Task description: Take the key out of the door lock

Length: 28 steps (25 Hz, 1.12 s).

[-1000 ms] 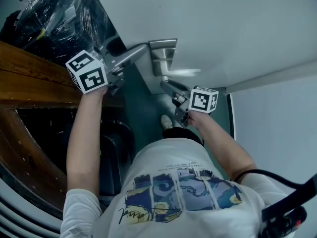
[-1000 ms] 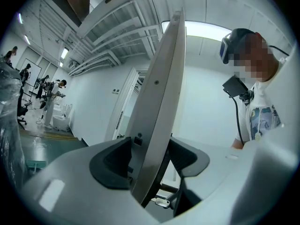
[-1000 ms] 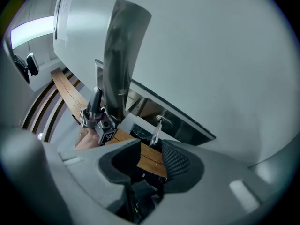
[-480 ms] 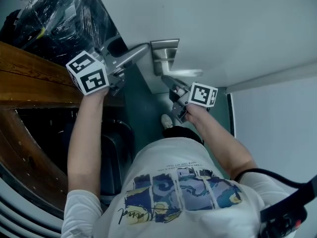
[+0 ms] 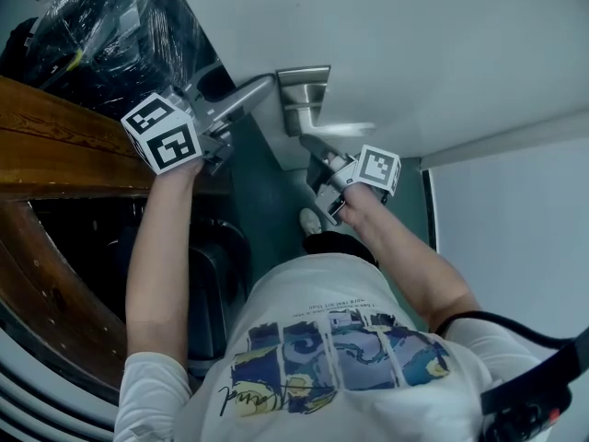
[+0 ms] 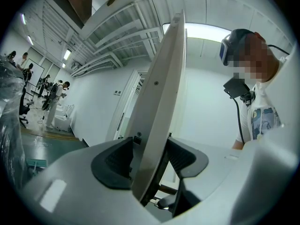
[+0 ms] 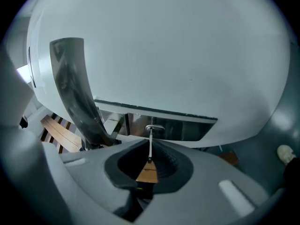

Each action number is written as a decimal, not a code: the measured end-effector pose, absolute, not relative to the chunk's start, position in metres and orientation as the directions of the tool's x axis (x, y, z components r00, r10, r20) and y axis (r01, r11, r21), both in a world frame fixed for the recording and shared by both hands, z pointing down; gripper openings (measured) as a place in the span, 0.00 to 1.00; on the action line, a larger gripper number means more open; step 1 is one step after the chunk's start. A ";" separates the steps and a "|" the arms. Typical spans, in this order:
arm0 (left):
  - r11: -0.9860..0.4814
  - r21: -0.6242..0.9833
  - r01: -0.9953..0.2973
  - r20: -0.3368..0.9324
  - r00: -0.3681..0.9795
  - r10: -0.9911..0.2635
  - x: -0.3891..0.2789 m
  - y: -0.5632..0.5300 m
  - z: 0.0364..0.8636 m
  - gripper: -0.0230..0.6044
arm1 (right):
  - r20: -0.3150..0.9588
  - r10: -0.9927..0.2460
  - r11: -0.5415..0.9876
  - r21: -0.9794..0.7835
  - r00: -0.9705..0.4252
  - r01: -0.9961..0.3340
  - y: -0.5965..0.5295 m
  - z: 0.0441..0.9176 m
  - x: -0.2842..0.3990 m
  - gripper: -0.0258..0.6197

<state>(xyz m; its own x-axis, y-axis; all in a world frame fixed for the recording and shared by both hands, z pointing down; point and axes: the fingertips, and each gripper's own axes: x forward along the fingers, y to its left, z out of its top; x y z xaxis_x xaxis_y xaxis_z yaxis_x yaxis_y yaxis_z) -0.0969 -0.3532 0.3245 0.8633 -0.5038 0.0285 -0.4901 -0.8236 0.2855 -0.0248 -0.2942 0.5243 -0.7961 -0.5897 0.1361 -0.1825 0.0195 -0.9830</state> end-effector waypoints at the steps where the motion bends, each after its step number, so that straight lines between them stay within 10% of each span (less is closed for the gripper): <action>1: -0.822 0.286 -0.492 0.028 0.862 -0.506 -0.097 -0.353 0.324 0.41 | 0.132 -0.594 0.011 -0.985 -0.794 -0.171 -0.294 0.524 -0.025 0.08; 28: -0.805 0.310 -0.506 0.011 0.848 -0.529 -0.096 -0.349 0.321 0.40 | 0.118 -0.599 -0.101 -0.992 -0.792 -0.072 -0.251 0.520 -0.024 0.08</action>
